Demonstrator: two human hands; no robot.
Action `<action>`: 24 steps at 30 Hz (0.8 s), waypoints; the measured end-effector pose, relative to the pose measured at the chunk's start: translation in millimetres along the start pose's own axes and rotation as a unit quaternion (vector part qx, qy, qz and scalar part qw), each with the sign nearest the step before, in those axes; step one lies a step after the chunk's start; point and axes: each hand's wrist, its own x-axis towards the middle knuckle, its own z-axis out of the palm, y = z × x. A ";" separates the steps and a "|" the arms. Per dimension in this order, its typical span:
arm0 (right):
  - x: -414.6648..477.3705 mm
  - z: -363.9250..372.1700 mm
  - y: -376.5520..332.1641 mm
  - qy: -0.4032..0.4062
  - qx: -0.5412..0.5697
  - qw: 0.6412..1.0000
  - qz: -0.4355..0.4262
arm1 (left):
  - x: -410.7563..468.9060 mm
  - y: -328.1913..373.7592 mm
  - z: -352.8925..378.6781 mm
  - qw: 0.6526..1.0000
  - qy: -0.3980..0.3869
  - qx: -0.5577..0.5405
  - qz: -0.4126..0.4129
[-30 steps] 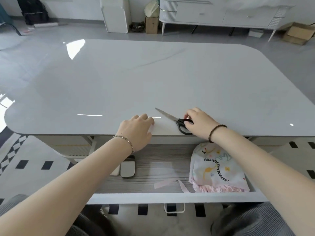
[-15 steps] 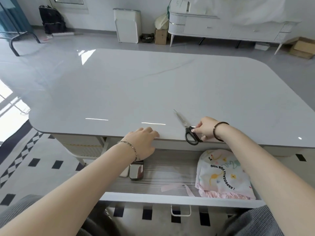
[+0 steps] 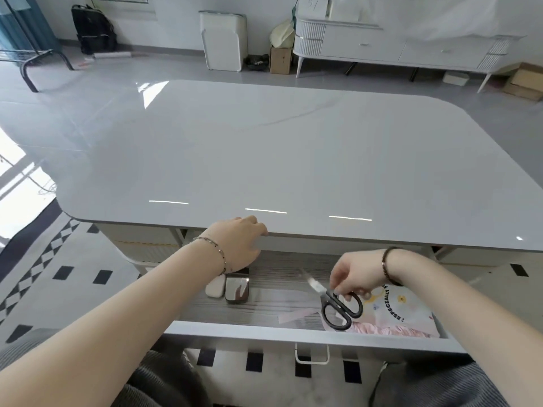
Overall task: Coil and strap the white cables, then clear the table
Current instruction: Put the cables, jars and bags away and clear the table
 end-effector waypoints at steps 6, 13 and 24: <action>56.4 18.2 15.5 0.009 -0.020 0.997 0.074 | -21.3 27.3 13.9 0.994 -0.101 -0.017 0.048; 104.4 50.9 11.9 0.021 0.108 0.991 0.078 | -32.0 33.0 39.3 0.966 -0.243 0.013 0.090; 48.2 50.3 0.5 0.061 0.047 0.997 -0.011 | -10.9 40.6 44.6 0.960 -0.245 0.070 0.117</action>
